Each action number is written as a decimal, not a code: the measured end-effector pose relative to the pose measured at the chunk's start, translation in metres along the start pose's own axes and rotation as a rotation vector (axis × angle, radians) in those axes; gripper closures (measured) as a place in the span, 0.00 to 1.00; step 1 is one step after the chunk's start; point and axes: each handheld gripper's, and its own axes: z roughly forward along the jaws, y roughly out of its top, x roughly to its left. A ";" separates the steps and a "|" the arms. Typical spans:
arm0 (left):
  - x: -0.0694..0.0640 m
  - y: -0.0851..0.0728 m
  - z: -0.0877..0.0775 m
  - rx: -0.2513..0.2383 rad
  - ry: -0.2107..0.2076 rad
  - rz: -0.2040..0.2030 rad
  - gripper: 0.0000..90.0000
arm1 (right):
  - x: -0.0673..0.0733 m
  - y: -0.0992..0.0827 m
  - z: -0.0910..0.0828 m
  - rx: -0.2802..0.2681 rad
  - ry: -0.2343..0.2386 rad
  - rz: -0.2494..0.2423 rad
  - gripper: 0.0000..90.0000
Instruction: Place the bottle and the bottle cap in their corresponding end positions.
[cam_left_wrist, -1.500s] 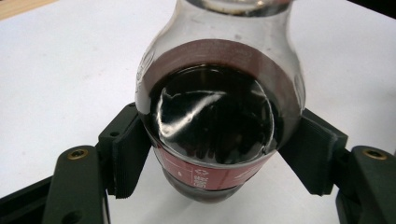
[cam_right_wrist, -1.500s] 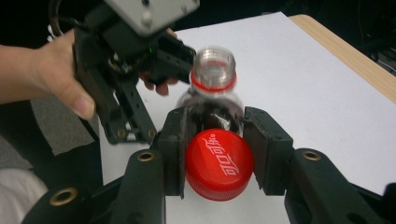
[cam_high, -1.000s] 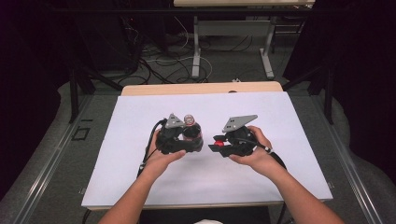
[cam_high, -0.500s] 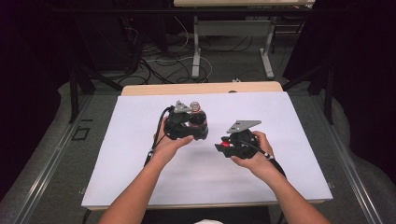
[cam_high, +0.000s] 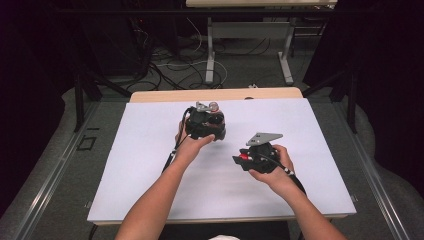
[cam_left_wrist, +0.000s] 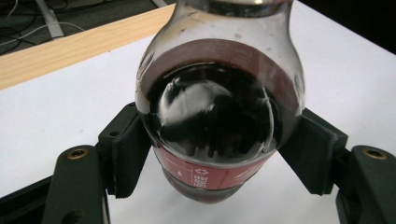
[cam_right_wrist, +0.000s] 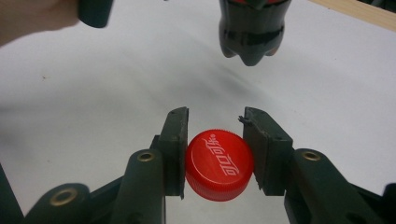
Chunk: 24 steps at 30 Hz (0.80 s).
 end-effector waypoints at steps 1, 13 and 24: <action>-0.001 -0.002 0.004 0.005 0.002 -0.003 0.33 | 0.000 -0.001 0.002 -0.005 -0.008 -0.006 0.68; -0.006 -0.017 0.035 0.037 0.030 0.002 0.33 | 0.001 -0.006 0.017 0.011 0.019 -0.002 0.68; -0.008 -0.021 0.035 0.014 0.031 0.033 0.32 | 0.008 -0.010 0.038 0.029 0.051 -0.015 0.68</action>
